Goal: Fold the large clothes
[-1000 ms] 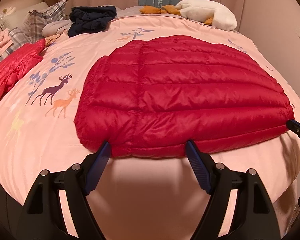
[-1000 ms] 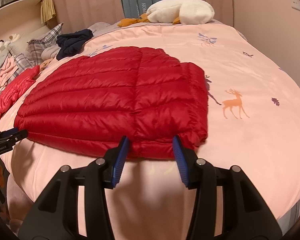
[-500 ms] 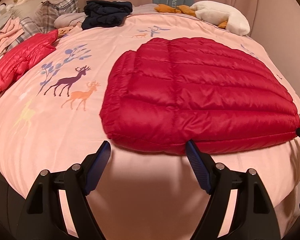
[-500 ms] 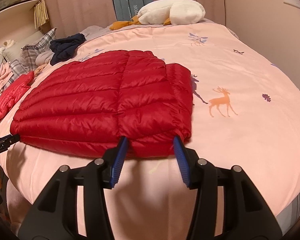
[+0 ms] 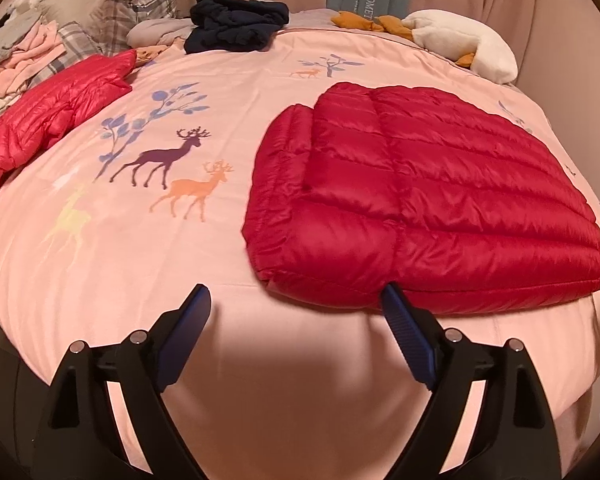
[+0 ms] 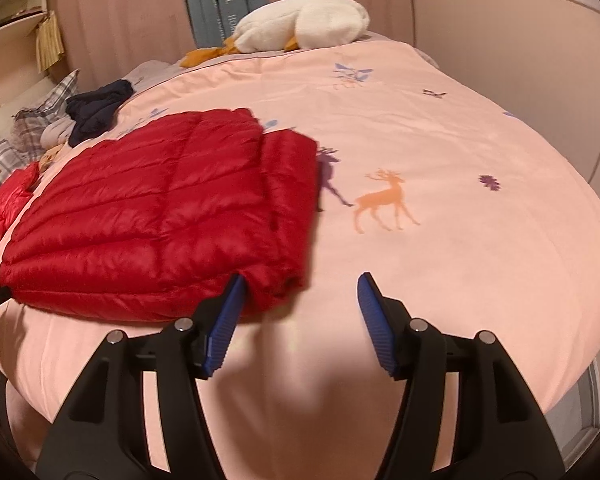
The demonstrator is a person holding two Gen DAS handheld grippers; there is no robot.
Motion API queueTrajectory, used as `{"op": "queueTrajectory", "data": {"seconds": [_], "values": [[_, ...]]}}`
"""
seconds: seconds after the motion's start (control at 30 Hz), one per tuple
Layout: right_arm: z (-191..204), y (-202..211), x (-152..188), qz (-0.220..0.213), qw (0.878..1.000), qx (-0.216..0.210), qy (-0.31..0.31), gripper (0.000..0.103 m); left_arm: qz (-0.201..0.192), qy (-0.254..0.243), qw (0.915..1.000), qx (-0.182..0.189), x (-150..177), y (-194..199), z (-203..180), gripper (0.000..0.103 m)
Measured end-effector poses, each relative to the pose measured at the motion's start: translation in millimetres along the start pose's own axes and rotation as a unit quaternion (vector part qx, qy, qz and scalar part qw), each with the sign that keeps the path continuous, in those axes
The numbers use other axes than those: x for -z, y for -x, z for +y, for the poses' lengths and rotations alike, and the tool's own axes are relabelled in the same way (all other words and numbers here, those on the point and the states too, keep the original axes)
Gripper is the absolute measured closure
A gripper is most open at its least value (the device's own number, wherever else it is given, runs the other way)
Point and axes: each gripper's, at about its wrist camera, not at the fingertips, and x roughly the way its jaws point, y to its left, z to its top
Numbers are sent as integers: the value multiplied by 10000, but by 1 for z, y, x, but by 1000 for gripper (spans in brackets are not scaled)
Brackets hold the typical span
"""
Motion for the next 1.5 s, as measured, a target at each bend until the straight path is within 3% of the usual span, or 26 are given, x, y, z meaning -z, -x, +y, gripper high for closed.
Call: {"op": "queueTrajectory", "data": {"seconds": [0.1,0.2,0.27,0.37,0.63,0.8,0.87,1.0,1.17,1.27,1.5], "values": [[-4,11,-7,-153,9995,264,-64,36,-143,-74,9995,-274,-7,12,0,15],[-3,30,-20,-428,9979,485,-47,20,-396,-14,9988,-272,-22,35,4,11],[0,44,-31,-539,9975,437,-95,14,-561,-42,9978,-339,-33,52,3,1],[12,69,-51,-647,9977,170,-99,2,-893,-194,9951,-386,-55,86,-7,1],[67,148,-97,-887,9958,-220,99,2,-1462,-388,9882,-249,-92,167,-49,1],[99,189,-105,-1056,9924,-469,421,2,-1387,-474,9887,314,-94,196,-79,1],[108,197,-102,-1042,9914,-603,514,2,-1403,-578,9879,334,-89,205,-92,1],[130,190,-83,-726,9903,-815,862,2,-1570,-806,9842,125,-73,210,-110,1],[142,166,-59,-434,9935,-733,750,2,-1212,-822,9892,18,-55,184,-120,1],[145,159,-54,-364,9942,-688,737,2,-1017,-792,9917,33,-51,173,-120,1],[140,157,-57,-410,9949,-624,680,2,-1110,-750,9910,-30,-55,176,-115,1]]}}
